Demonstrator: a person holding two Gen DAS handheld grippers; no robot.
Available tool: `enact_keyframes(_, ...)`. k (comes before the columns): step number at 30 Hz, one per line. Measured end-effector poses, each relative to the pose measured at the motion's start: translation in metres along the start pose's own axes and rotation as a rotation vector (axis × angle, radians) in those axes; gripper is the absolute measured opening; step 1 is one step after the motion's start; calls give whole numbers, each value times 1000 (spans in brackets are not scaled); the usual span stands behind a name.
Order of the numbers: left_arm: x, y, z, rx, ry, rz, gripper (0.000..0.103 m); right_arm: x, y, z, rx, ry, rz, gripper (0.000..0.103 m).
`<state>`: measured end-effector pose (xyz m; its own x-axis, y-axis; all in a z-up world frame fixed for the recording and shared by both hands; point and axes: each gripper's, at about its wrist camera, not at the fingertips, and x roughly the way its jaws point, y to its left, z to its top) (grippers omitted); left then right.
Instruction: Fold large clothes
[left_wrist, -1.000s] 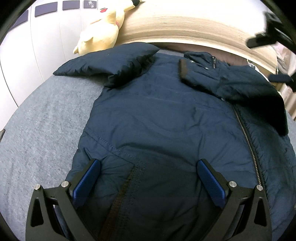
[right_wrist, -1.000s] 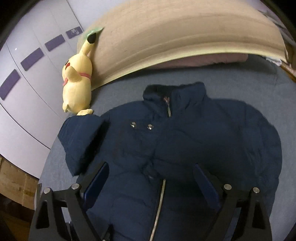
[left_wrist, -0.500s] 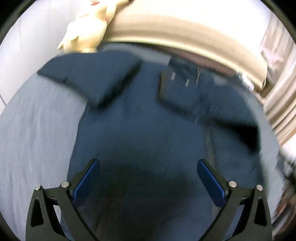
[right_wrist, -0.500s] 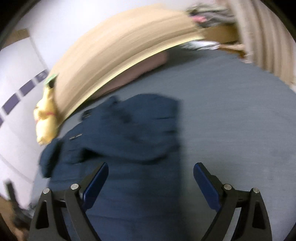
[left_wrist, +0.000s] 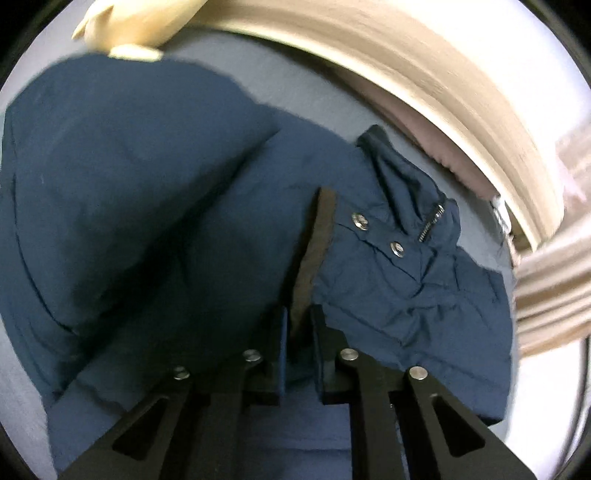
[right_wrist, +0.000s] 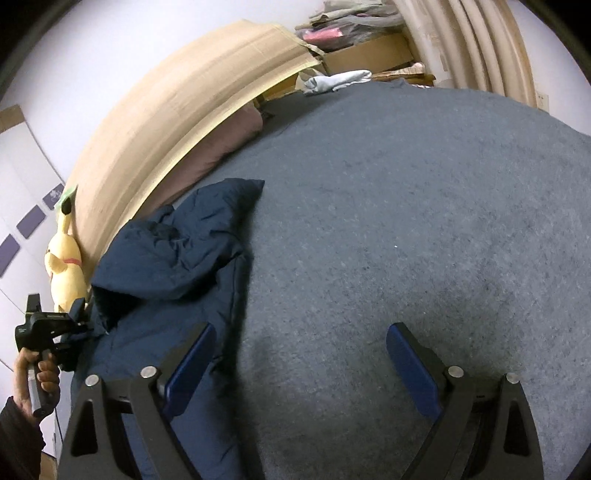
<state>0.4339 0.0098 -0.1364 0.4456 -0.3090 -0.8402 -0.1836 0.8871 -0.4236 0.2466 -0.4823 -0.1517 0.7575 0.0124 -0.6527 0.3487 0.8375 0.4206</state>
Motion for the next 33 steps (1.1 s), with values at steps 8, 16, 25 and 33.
enact_keyframes(8, -42, 35, -18, 19, -196, 66, 6, 7, 4, 12, -40, 48, -8, 99)
enact_keyframes(16, -18, 50, -36, 58, -196, 99, 7, 44, 33, 90, 20, 78, 121, 99)
enact_keyframes(25, -18, 56, -41, 53, -194, 81, 8, 177, 43, 151, 239, 303, 281, 80)
enact_keyframes(33, -17, 61, -48, 75, -222, 66, 10, 167, 111, 159, -176, 208, 41, 18)
